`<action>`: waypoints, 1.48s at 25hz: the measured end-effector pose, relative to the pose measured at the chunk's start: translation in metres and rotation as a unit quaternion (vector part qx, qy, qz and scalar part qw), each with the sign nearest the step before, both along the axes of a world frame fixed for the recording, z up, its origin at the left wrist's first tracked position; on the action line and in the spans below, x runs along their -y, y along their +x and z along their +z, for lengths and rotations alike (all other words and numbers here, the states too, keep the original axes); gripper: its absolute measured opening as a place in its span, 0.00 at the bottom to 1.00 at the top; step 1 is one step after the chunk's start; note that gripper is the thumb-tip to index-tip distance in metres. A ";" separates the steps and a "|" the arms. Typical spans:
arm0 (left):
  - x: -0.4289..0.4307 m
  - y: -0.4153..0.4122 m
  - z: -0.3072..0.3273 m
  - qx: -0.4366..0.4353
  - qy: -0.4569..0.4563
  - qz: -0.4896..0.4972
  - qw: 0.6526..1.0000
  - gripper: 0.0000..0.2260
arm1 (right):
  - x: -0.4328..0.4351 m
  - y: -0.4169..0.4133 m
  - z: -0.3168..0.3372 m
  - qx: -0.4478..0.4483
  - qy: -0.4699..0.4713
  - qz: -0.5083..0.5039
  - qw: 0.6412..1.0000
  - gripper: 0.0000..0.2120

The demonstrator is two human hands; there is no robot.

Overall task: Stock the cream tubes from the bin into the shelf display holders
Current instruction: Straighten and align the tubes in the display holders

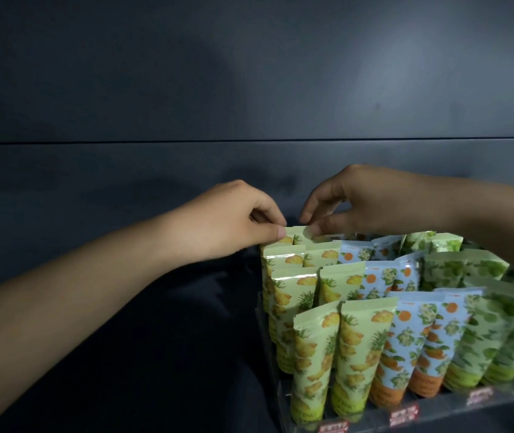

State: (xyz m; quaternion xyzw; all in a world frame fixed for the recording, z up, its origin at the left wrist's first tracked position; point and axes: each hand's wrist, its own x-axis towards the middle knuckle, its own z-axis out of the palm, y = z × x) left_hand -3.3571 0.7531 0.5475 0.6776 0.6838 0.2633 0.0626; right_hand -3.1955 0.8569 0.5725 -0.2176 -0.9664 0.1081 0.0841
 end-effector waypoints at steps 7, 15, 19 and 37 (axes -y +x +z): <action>0.012 0.006 0.016 -0.017 0.048 0.041 0.998 0.06 | 0.004 0.008 0.014 -0.018 0.047 -0.024 0.998 0.15; 0.043 0.040 0.036 -0.160 0.087 0.104 0.978 0.12 | 0.035 0.042 0.020 -0.047 0.178 -0.088 0.979 0.21; 0.074 0.057 0.041 -0.187 0.077 0.113 0.973 0.15 | 0.066 0.065 0.021 -0.057 0.185 -0.117 0.974 0.21; 0.154 0.128 0.018 -0.180 0.083 0.061 0.978 0.14 | 0.168 0.167 -0.006 -0.039 0.166 -0.251 0.953 0.20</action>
